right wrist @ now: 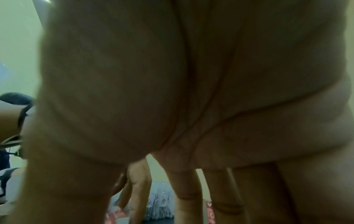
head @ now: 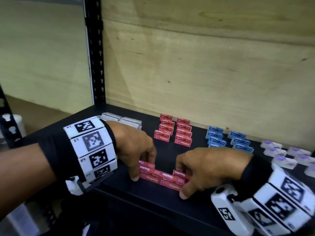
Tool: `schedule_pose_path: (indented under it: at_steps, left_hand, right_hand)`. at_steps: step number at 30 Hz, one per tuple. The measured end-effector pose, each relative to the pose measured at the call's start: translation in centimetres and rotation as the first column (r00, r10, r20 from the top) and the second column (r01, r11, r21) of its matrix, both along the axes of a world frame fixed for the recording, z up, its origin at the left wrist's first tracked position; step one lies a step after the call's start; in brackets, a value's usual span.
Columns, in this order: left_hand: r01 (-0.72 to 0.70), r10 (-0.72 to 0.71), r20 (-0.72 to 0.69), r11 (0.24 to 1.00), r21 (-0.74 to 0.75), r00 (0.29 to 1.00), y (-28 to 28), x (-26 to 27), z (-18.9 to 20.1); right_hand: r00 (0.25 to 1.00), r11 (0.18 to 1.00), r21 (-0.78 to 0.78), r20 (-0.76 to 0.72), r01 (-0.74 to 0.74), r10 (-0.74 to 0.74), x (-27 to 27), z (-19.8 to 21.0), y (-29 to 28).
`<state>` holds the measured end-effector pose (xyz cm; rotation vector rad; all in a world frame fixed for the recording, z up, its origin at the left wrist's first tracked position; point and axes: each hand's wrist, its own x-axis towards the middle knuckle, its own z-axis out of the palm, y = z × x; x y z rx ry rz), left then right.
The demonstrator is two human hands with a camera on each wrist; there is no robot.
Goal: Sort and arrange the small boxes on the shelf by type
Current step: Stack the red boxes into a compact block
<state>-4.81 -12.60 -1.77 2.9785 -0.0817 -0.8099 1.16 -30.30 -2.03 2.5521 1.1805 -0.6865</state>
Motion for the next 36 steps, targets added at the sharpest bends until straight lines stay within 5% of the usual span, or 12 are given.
schedule_pose_path:
  at_steps: [19,28,36]
  left_hand:
    - [0.055,-0.052,0.085,0.998,-0.032,0.995,-0.9,0.4,-0.9]
    - [0.008,-0.009,-0.014,0.998,-0.06,1.0,0.0,0.7,0.9]
    - [-0.052,0.041,0.274,0.998,0.034,0.961,1.2,6.0,2.1]
  right_hand:
    - [0.989,0.991,0.03,0.076,-0.129,0.127,-1.2,-0.6,1.7]
    - [0.998,0.997,-0.048,-0.013,-0.058,0.058,0.6,1.8,0.8]
    - [0.981,0.976,0.198,0.15,0.091,-0.121,8.0,3.4,2.2]
